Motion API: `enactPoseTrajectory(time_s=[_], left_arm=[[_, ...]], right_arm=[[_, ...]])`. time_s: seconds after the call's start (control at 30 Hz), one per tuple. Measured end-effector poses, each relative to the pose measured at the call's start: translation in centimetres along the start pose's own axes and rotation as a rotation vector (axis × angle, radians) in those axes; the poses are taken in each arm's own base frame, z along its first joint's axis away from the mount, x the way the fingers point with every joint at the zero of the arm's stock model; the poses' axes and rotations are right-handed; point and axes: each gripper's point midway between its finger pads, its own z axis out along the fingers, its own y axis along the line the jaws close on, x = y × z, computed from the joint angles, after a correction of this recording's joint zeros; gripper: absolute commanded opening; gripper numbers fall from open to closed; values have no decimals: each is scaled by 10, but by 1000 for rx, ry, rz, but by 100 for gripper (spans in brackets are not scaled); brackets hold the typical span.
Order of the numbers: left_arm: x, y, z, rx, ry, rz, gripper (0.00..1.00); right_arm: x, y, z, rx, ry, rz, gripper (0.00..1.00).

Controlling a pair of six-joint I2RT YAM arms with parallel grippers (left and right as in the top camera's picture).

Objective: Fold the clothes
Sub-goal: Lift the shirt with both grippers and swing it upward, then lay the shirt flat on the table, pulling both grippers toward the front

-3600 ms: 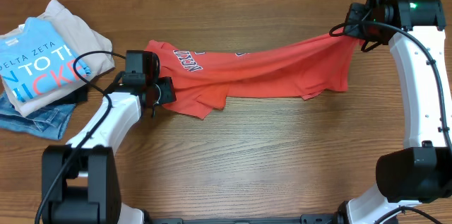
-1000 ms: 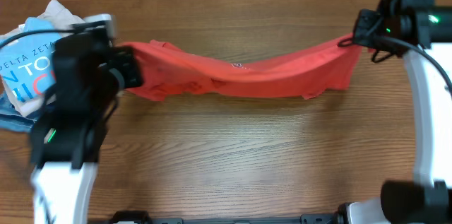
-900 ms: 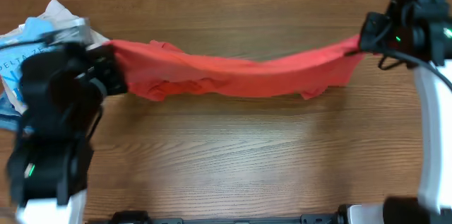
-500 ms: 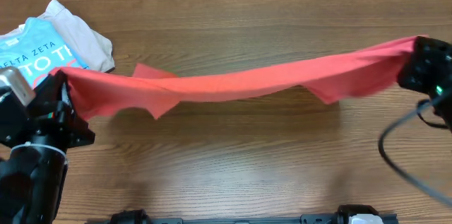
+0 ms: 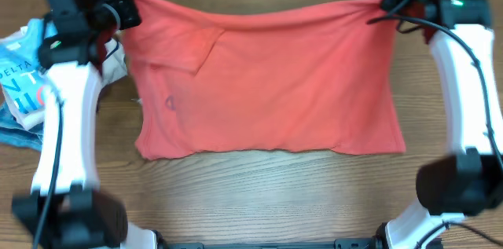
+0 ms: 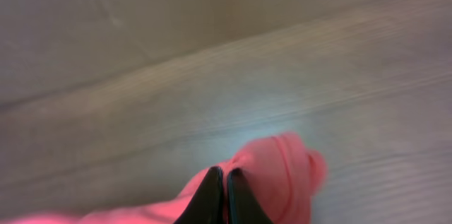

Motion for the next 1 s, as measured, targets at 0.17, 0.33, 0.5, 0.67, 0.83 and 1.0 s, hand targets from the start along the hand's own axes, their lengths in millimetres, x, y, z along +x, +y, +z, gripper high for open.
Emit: enactPoseTrajectory(time_s=[0.17,0.33,0.5,0.67,0.83,1.0], left_arm=[[-62,-15,5,100,-133,-27,4],[-199,-80,-159,186,-485,89,4],[-134,-88,-223,121,-252,64,4],[34,-40,-90,37,479,4,4],[170,-20,-33,18,934,-24,4],[260,-13,-39,11,1193,-18,4]], right_arm=[[-46,15,-27,-62,-124,39,4],[-109,16,-139,-82,-324,41,4],[-74,3,-167,-13,-209,3,4],[12,-25,-84,98,147,-24,4],[100,-51,-40,171,424,-47,4],[171,-71,-24,225,623,-57,4]])
